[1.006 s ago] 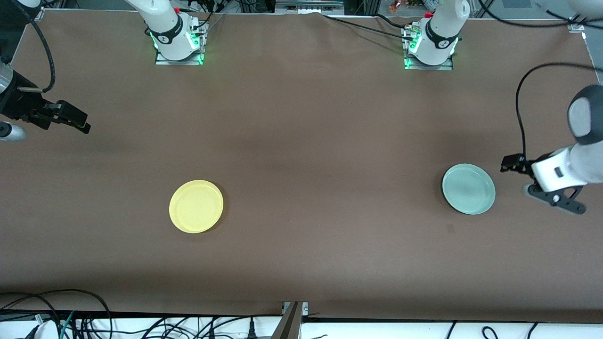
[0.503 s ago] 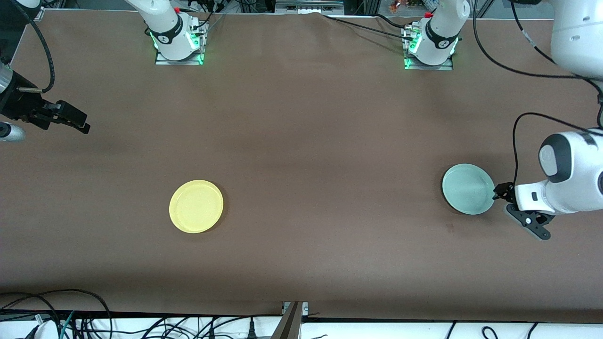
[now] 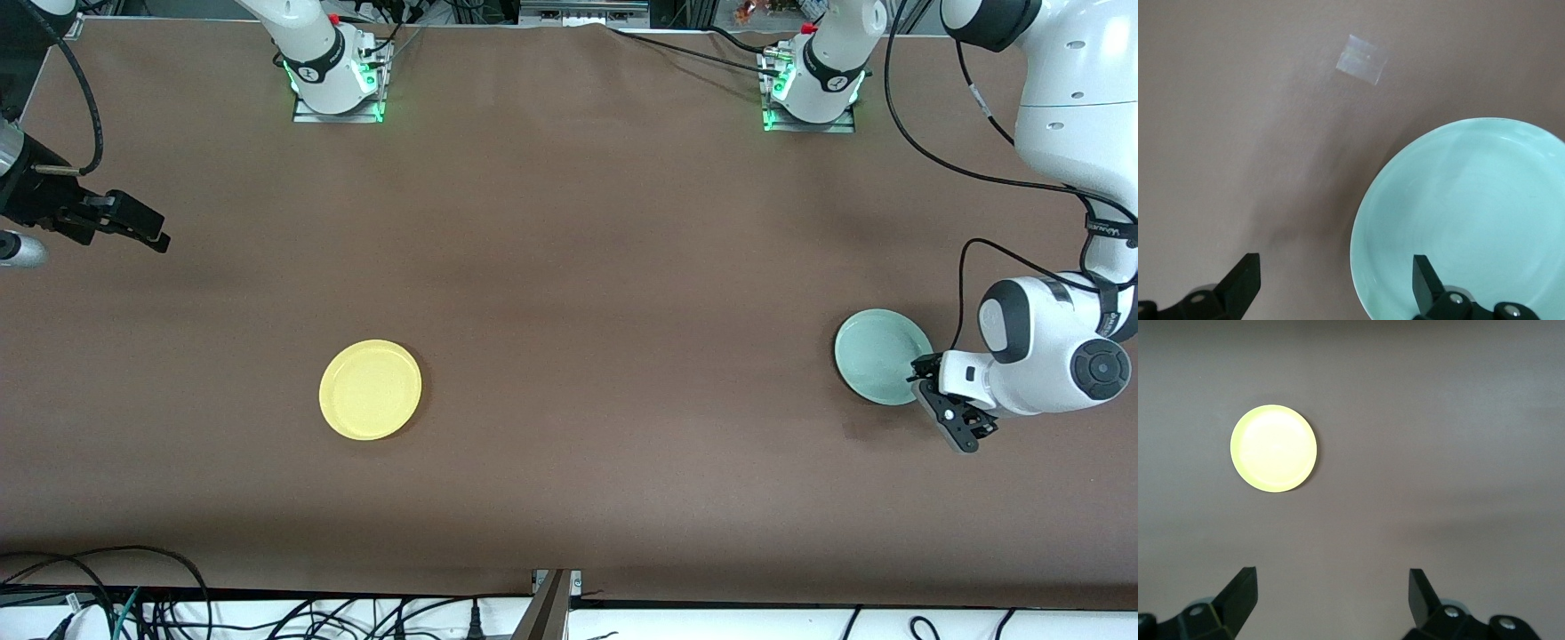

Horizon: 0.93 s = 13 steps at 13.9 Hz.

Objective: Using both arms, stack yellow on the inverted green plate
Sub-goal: 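Lower the left gripper and grasp the green plate's rim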

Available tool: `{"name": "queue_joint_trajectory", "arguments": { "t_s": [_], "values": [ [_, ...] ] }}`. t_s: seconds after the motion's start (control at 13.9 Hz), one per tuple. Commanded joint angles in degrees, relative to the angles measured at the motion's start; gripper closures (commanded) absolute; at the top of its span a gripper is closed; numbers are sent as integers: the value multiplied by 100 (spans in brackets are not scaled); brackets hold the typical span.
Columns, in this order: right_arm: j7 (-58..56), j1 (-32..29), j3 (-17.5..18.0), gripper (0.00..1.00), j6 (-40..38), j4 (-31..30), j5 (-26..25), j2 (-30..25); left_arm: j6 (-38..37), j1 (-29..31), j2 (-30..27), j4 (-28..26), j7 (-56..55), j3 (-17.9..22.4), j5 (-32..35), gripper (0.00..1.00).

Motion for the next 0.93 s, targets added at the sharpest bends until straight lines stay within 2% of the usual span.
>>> {"name": "queue_joint_trajectory", "arguments": {
  "t_s": [0.0,0.14,0.22,0.29,0.43,0.57,0.65,0.86],
  "values": [
    [3,119,6,0,-81,109,10,40,664,117,39,-418,514,-25,-135,0],
    [2,119,-3,0,-99,100,-7,31,710,292,65,-472,532,-181,-196,0],
    [2,111,-12,0,-99,100,-16,40,719,406,100,-472,567,-296,-197,3],
    [20,111,-12,0,-99,82,-16,31,719,433,100,-472,593,-323,-206,12],
    [29,111,-12,0,-99,73,1,40,702,425,100,-472,603,-315,-171,43],
    [38,102,-12,0,-55,74,36,40,675,399,92,-472,655,-315,-109,88],
    [20,76,-21,0,-38,74,19,40,666,398,83,-464,812,-315,-118,100],
    [29,67,-29,0,-20,74,28,137,658,390,48,-446,980,-315,-118,100]
  ]
}}
